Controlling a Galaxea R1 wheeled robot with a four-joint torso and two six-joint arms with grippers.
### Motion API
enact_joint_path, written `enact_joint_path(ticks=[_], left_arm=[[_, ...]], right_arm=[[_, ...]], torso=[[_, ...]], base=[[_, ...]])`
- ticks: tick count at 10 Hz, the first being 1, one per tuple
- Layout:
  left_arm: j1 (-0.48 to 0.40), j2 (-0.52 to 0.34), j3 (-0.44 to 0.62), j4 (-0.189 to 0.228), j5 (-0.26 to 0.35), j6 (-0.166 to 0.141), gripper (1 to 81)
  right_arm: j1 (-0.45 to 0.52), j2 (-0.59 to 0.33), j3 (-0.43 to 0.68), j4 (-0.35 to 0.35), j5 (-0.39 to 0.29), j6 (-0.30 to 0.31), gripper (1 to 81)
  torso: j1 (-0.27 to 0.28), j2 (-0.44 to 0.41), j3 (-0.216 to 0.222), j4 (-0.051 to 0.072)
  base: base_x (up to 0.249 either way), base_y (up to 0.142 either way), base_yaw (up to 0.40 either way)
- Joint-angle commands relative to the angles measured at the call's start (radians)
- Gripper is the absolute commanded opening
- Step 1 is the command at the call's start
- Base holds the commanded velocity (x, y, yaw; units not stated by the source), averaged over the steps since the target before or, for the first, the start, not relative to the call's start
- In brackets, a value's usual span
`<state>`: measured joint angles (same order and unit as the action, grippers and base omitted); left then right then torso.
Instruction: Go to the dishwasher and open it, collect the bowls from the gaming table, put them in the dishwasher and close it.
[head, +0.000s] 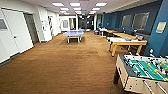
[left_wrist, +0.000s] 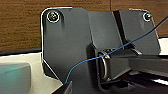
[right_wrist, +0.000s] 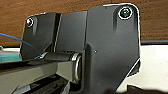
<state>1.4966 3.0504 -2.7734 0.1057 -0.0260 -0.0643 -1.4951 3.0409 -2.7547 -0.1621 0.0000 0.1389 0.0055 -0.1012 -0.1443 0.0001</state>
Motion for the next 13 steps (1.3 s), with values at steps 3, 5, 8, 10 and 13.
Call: enact_joint_path(ticks=[3,5,8,10,13], left_arm=[[-0.048,-0.004,0.001,-0.005,0.054,0.001,81.1],[-0.048,-0.002,0.001,-0.005,0.052,0.001,81.1],[-0.046,-0.002,0.001,-0.006,0.052,0.001,81.1],[-0.046,-0.004,0.001,-0.005,0.052,0.004,81.1],[-0.046,-0.002,-0.002,-0.005,0.052,0.004,81.1]], right_arm=[[0.051,-0.005,0.001,0.006,-0.052,-0.002,81.1],[0.048,-0.003,0.001,0.007,-0.051,-0.002,81.1],[0.051,0.000,0.003,0.006,-0.052,-0.004,81.1],[0.051,-0.001,-0.002,0.007,-0.052,-0.002,81.1],[0.054,-0.006,-0.003,0.007,-0.052,-0.002,81.1]], torso=[[0.000,0.000,0.000,0.000],[0.000,0.000,0.000,0.000],[0.000,0.000,0.000,0.000],[0.000,0.000,0.000,0.000],[0.000,0.000,0.000,0.000]], base=[[0.126,0.000,0.000],[0.134,0.000,0.000],[0.135,0.000,0.000],[0.147,0.000,0.000],[0.149,0.000,0.000]])
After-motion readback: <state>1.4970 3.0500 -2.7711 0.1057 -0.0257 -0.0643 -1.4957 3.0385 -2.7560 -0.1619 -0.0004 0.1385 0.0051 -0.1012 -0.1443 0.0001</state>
